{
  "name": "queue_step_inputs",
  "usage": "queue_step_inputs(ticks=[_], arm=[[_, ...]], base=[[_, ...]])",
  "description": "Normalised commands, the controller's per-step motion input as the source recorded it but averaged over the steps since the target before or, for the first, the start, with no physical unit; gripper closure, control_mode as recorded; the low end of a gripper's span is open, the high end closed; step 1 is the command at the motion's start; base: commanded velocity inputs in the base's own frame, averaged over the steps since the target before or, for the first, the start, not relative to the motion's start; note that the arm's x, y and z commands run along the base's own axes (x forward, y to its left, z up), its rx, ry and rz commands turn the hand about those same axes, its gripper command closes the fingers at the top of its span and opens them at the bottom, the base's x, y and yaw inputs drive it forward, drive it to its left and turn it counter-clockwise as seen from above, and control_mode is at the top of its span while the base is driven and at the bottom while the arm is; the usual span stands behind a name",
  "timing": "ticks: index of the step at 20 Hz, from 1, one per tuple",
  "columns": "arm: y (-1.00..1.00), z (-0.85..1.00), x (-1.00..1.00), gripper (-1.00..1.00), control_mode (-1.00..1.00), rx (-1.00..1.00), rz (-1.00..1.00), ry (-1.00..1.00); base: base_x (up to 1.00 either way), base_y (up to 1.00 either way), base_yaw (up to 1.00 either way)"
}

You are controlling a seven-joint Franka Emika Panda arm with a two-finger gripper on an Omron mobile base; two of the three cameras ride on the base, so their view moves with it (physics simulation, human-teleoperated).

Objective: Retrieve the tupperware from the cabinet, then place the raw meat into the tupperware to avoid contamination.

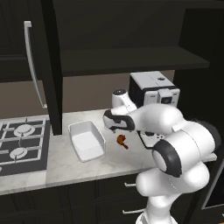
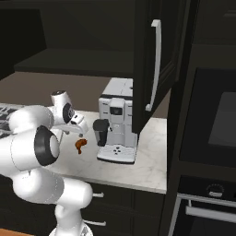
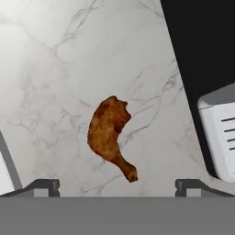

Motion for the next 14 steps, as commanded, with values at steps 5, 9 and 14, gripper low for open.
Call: queue_step_inputs(ticks=[5, 9, 14], arm=[[0.00, -0.31, 0.25, -1.00, -1.00, 0.07, 0.00, 0.00], [-0.02, -0.34, 0.21, -1.00, -1.00, 0.04, 0.00, 0.00], [0.00, -0.29, 0.15, -1.00, -1.00, 0.00, 0.00, 0.00]], base=[[0.00, 0.00, 0.00], [0.00, 0.00, 0.00], [0.00, 0.00, 0.00]])
